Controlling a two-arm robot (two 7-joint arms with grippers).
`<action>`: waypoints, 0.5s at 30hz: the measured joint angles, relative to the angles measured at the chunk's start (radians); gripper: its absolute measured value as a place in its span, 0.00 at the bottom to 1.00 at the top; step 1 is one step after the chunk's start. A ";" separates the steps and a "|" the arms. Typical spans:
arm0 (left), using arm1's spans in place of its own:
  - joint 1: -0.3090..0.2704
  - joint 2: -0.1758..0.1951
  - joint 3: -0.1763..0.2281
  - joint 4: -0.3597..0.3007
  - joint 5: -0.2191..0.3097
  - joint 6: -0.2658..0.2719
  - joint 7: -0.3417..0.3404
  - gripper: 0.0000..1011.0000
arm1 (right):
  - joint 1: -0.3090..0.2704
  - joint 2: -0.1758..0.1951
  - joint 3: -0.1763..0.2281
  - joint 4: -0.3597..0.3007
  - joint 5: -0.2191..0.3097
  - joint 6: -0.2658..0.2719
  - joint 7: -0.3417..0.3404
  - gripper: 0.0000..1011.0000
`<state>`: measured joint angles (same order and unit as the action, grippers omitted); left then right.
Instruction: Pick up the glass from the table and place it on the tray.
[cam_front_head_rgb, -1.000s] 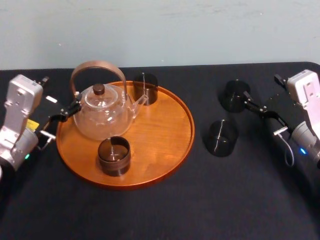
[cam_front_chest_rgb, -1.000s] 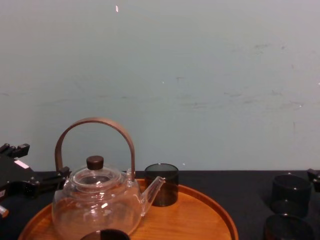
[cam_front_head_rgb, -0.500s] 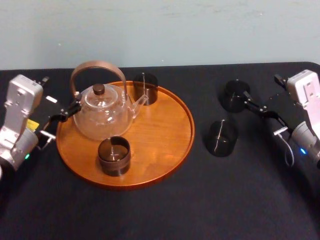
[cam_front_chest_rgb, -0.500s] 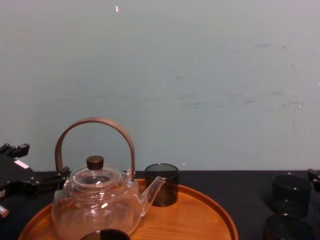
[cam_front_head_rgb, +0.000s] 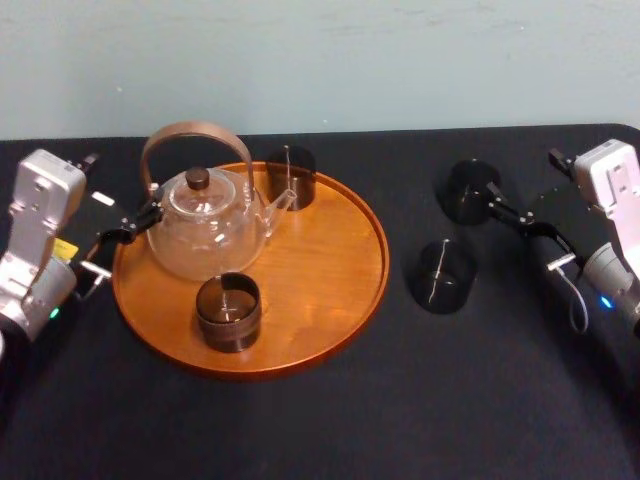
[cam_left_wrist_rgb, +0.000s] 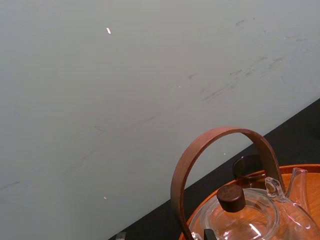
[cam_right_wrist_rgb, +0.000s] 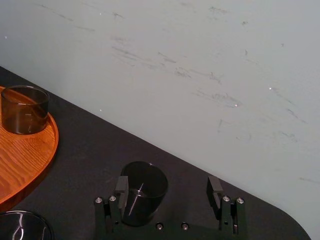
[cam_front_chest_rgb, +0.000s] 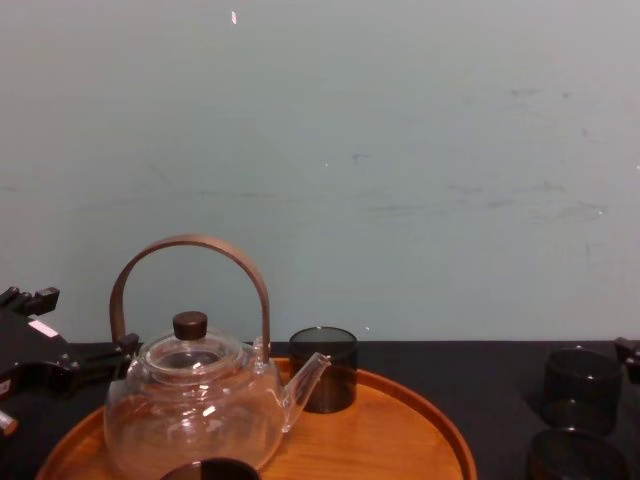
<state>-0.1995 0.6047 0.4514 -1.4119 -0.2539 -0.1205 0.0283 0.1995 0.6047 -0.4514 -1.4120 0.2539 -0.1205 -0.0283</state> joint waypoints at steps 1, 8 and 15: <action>0.000 0.000 0.000 0.000 0.000 0.000 0.000 1.00 | 0.000 0.000 0.000 0.000 0.000 0.000 0.000 0.99; 0.000 0.000 0.000 0.000 0.000 0.000 0.000 1.00 | -0.027 0.009 0.041 -0.016 0.053 -0.031 0.071 0.99; 0.000 0.000 0.000 0.000 0.000 0.000 0.000 1.00 | -0.074 0.027 0.072 -0.064 0.074 -0.040 0.107 0.99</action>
<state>-0.1995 0.6047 0.4514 -1.4120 -0.2539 -0.1205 0.0283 0.1252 0.6316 -0.3798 -1.4759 0.3279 -0.1603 0.0792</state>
